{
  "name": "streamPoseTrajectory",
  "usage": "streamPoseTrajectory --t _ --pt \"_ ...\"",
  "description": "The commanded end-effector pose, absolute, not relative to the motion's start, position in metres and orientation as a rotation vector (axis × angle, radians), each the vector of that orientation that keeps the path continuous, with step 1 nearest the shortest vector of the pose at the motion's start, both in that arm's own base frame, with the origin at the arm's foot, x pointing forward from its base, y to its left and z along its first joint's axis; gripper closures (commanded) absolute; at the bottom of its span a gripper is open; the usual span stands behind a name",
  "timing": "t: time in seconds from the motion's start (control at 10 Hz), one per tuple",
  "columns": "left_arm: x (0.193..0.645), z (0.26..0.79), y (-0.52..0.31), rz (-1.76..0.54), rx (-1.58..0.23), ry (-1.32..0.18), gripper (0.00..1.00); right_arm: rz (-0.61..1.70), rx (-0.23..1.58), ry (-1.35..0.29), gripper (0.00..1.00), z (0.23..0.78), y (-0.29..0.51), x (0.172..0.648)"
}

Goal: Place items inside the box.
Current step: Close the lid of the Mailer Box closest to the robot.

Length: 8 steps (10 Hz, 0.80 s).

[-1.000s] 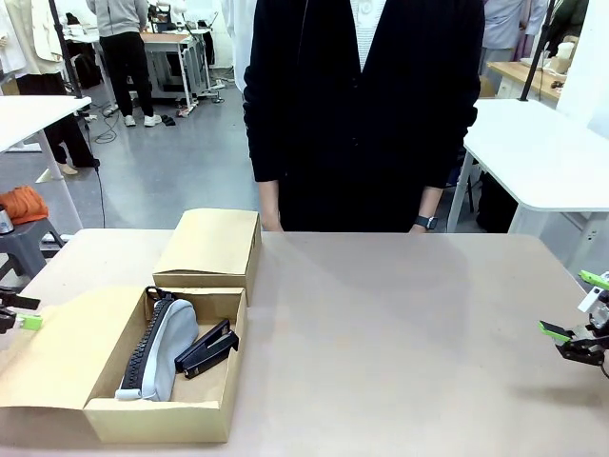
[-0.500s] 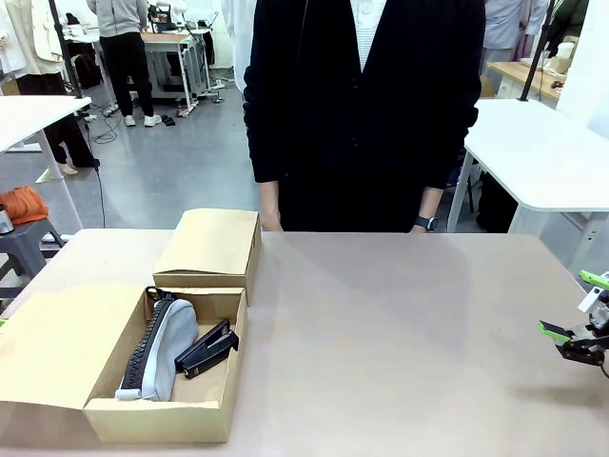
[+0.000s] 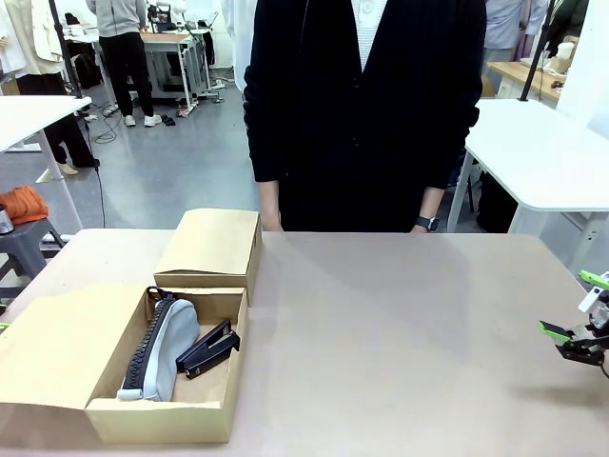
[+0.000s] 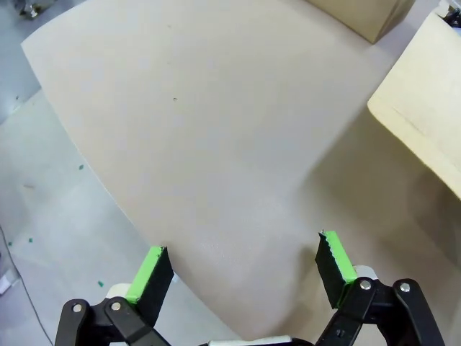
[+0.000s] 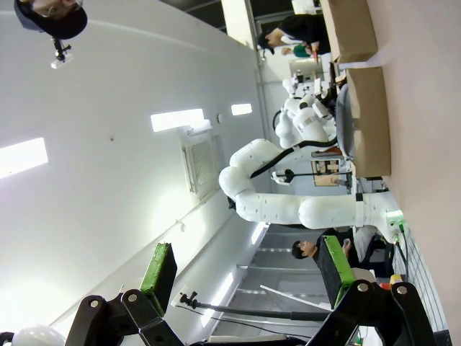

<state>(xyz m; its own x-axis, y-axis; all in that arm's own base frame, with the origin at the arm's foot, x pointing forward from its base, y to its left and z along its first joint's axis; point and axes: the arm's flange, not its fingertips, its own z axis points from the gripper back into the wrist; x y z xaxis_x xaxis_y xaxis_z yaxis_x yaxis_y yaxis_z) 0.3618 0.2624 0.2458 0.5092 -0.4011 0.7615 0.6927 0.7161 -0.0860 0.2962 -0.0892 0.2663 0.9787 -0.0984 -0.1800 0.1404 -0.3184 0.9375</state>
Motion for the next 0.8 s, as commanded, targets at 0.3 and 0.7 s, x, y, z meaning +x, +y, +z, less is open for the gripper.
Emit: streamPoseTrajectory --t 0.3,0.7 --pt "0.368 0.236 0.23 -0.736 -0.619 -0.872 0.0 -0.267 1.886 0.034 0.0 0.274 -0.09 0.3" --pt "0.349 0.261 0.208 -0.799 -0.741 -0.964 0.0 -0.267 1.886 0.034 0.0 0.274 -0.09 0.3"
